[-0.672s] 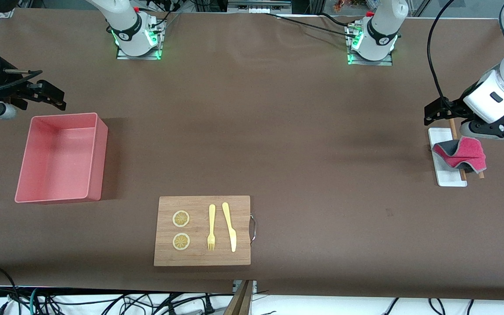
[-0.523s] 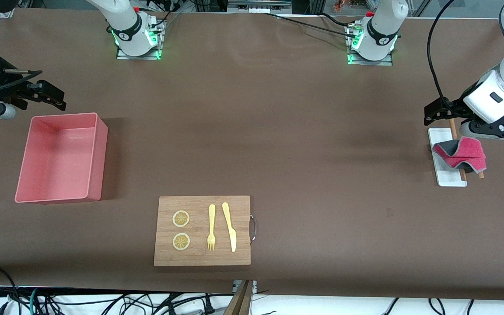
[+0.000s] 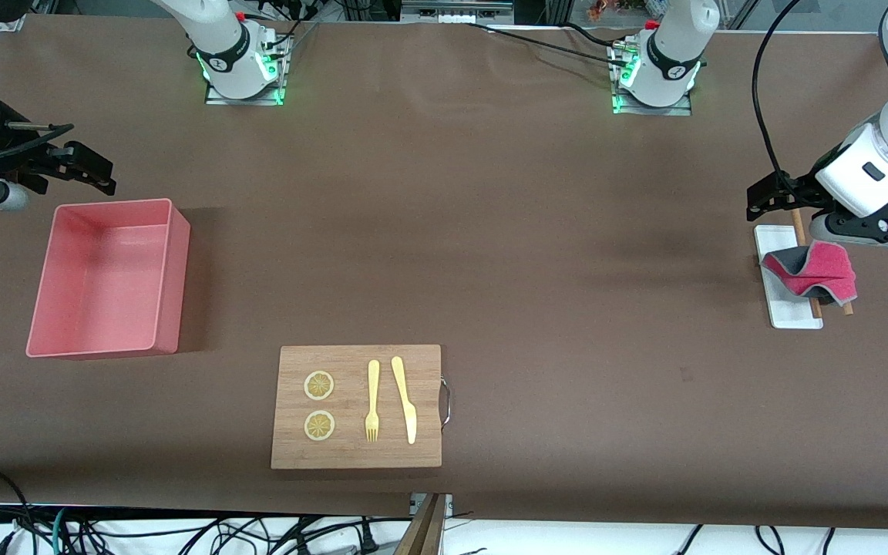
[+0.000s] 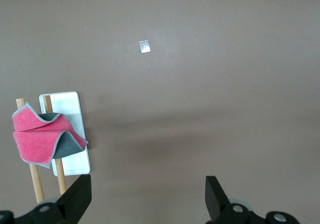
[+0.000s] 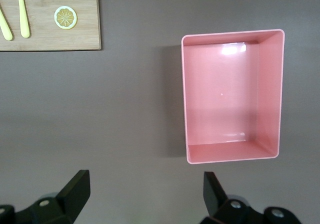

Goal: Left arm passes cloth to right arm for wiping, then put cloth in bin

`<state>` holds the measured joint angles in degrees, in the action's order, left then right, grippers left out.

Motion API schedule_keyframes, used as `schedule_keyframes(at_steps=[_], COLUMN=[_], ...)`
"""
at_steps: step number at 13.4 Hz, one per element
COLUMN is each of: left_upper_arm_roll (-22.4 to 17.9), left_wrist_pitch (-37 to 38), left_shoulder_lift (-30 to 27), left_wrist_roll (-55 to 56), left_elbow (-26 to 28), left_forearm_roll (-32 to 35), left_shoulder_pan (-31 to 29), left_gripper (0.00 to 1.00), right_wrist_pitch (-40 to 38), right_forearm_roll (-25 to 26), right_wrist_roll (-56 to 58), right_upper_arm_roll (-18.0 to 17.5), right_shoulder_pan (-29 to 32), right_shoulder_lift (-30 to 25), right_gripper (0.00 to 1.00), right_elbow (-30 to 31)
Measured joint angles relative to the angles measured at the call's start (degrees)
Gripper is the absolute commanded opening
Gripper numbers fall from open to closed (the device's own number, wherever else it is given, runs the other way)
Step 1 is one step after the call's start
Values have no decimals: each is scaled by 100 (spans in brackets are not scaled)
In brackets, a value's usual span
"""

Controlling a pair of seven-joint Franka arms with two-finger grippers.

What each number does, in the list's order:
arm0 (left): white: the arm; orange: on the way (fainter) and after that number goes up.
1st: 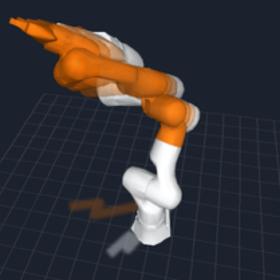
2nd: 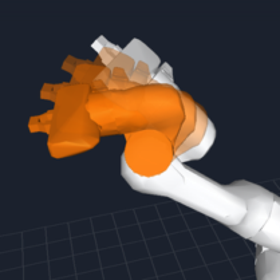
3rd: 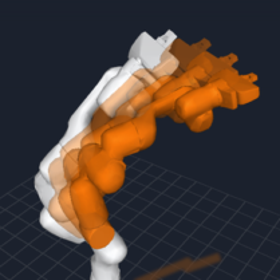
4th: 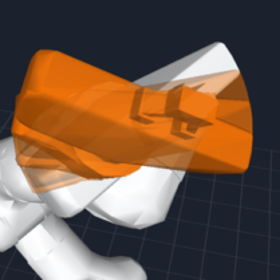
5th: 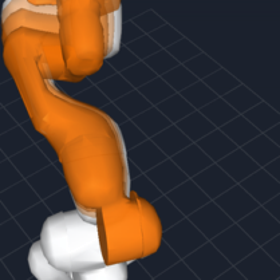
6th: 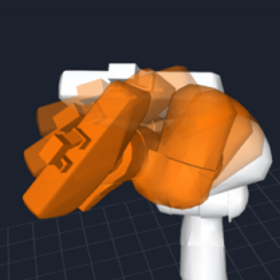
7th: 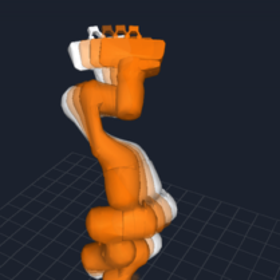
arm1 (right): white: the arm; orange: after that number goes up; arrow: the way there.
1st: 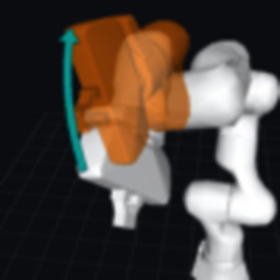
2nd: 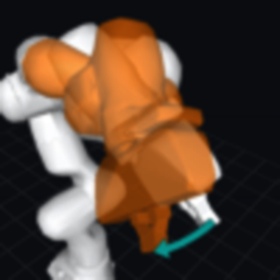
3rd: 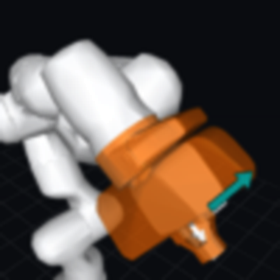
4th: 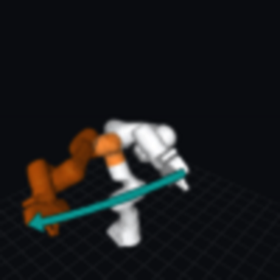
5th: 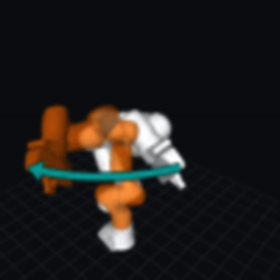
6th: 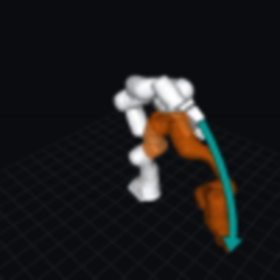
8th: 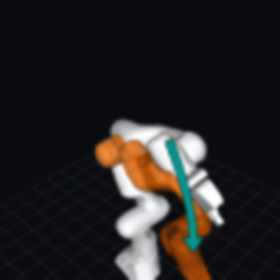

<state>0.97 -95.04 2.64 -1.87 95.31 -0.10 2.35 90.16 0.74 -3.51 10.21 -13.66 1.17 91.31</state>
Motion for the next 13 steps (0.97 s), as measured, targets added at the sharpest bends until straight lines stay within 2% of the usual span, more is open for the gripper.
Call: schedule_keyframes(at_steps=[13], left_upper_arm_roll=[-5], left_wrist_pitch=[187], left_shoulder_lift=[3], left_wrist_roll=[-79], left_elbow=[0], left_forearm_roll=[0], left_shoulder_pan=[-1], left_gripper=[100], right_wrist_pitch=[115], right_forearm_roll=[0], right_wrist_roll=[0], right_upper_arm_roll=[35], right_shoulder_pan=[7], right_shoulder_lift=[2], right_gripper=[100], right_elbow=[0])
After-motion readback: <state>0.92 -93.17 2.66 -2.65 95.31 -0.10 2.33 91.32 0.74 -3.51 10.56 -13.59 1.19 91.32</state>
